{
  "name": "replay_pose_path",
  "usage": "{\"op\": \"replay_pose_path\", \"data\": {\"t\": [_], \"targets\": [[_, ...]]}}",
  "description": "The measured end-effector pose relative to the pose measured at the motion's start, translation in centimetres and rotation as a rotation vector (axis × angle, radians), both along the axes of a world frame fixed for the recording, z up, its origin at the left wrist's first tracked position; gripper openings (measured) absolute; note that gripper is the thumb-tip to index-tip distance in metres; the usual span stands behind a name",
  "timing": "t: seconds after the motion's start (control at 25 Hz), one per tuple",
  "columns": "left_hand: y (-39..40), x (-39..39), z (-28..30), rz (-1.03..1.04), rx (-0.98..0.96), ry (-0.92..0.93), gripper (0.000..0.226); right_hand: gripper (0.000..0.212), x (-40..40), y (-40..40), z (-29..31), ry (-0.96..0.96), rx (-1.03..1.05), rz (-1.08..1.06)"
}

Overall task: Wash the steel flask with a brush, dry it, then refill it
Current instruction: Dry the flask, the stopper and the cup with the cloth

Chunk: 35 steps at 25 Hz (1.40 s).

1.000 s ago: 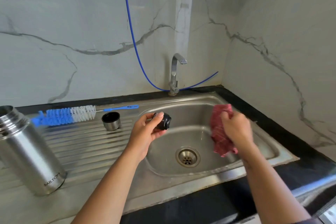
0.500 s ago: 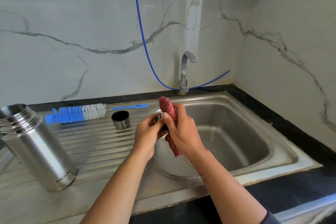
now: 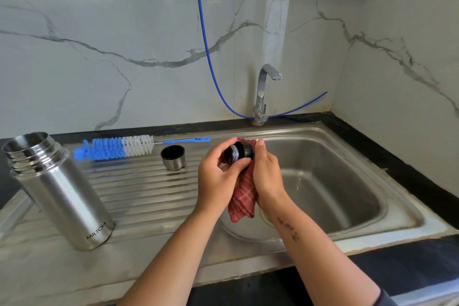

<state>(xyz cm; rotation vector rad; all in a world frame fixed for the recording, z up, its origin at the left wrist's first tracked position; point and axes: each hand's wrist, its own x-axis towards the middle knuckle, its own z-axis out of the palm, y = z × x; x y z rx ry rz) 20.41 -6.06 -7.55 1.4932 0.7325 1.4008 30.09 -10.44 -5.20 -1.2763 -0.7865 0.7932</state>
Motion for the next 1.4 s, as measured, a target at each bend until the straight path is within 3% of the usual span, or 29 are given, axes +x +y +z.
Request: {"op": "replay_pose_path", "data": {"t": [0.2,0.32,0.4,0.56,0.64,0.76,0.92,1.08,1.16,1.24,1.32,1.4], "targets": [[1.3,-0.7,0.4,0.144,-0.099,-0.003,0.042,0.040,-2.0,-0.7,-0.8,-0.543,0.063,-0.112],[0.8,-0.8,0.5,0.016,-0.059,0.028,0.036,0.036,-1.7,-0.3,-0.8,-0.676,0.282,-0.153],[0.2,-0.7,0.7,-0.068,-0.026,0.014,0.037,0.034,-0.8,-0.2,-0.2,-0.607,0.299,-0.127],[-0.2,-0.7,0.5,-0.121,0.029,-0.001,0.048,0.046,-0.1,-0.6,0.1,-0.215,0.172,-0.033],[-0.1,-0.7,0.1,-0.059,0.039,0.006,0.047,0.051,-0.4,-0.4,-0.2,-0.223,0.076,-0.070],[0.3,-0.8,0.4,0.038,0.000,0.011,0.045,0.049,-1.2,-0.7,-0.5,-0.416,0.000,-0.120],[0.8,-1.8,1.3,-0.018,-0.053,0.061,0.043,0.039,-1.3,-1.5,0.0,-0.565,0.140,-0.186],[1.0,-1.7,1.2,-0.113,-0.184,0.160,0.048,0.038,-0.4,-1.1,0.4,-0.353,0.262,-0.201],[1.3,-1.6,1.3,-0.115,-0.320,0.004,0.040,0.040,0.2,-0.8,0.1,-0.212,0.241,-0.233],[1.7,-1.8,1.8,-0.175,-0.513,-0.268,0.019,0.042,0.3,-0.8,-0.3,-0.184,0.215,-0.251],[1.6,-2.0,2.2,-0.268,-0.661,-0.445,0.015,0.041,-0.4,-0.9,-0.6,-0.281,0.200,-0.207],[1.4,-1.8,2.1,-0.309,-0.649,-0.408,0.020,0.041,-1.4,-0.8,-1.0,-0.417,0.198,-0.106]]}}
